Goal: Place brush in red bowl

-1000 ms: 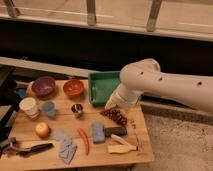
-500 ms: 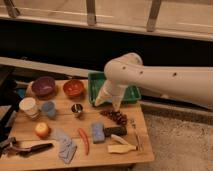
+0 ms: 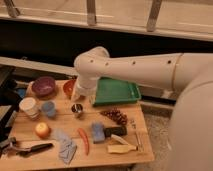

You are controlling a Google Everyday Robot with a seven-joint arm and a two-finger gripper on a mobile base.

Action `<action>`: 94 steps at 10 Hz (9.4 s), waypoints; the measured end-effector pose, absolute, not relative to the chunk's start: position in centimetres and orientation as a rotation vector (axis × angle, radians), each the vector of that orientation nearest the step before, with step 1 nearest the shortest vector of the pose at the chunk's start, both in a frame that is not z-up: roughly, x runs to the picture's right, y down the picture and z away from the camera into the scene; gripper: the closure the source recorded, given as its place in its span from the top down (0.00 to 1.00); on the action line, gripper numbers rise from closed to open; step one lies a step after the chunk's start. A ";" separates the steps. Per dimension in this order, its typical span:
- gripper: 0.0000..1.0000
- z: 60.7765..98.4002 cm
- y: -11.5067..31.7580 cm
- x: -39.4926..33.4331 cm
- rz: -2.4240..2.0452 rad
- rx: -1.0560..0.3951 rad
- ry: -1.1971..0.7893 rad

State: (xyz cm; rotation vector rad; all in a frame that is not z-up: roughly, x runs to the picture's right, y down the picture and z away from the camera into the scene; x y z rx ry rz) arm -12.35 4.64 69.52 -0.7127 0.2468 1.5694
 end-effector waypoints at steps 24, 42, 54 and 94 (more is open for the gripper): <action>0.65 69.6 7.8 -34.2 1.120 -0.929 0.037; 0.65 70.9 19.5 -45.2 0.887 -1.142 -0.044; 0.65 70.0 23.0 -46.5 0.773 -1.047 0.082; 0.00 71.7 25.0 -42.8 0.847 -0.862 0.154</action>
